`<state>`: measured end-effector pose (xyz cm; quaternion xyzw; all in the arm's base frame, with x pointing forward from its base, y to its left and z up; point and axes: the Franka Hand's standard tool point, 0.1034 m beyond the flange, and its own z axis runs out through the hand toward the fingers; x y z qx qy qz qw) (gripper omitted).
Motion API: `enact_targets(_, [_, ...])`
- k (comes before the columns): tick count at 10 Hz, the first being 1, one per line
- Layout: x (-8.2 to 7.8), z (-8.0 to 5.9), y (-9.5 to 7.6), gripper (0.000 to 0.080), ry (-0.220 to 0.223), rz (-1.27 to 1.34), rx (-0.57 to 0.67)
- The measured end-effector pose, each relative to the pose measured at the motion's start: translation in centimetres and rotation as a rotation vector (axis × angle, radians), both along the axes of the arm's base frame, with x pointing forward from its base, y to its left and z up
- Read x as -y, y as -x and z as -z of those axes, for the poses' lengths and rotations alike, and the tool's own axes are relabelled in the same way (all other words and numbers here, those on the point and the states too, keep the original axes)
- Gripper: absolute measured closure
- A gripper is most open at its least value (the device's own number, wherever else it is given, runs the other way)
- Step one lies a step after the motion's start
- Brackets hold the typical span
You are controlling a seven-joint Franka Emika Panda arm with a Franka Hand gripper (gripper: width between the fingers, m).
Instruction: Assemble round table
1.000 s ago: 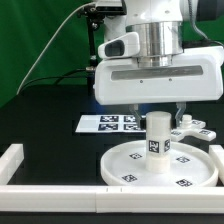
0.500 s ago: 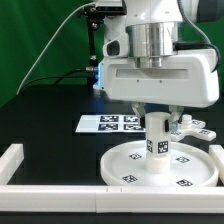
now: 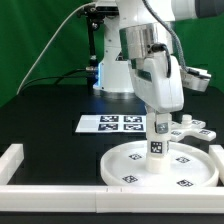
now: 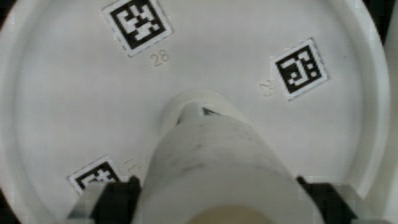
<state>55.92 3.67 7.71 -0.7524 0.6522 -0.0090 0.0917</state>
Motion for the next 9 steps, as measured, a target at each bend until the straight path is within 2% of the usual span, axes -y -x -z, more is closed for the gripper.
enact_targets(1, [-0.18, -0.01, 0.02, 0.0321, 0.016, -0.104, 0.006])
enact_targets(2, [-0.54, -0.13, -0.09, 0.0199, 0.033, -0.238, 0.015])
enact_targets(3, [-0.73, -0.31, -0.23, 0.0199, 0.049, -0.401, 0.032])
enact_targets(4, [-0.88, -0.38, -0.27, 0.0159, 0.062, -0.505, 0.047])
enact_targets(7, [-0.69, -0.27, -0.24, 0.0150, 0.090, -0.710, 0.072])
enact_targets(8, [-0.64, -0.30, -0.30, 0.0150, 0.112, -0.833, 0.086])
enact_targets(9, [-0.55, -0.43, -0.61, 0.0150, 0.173, -1.093, 0.115])
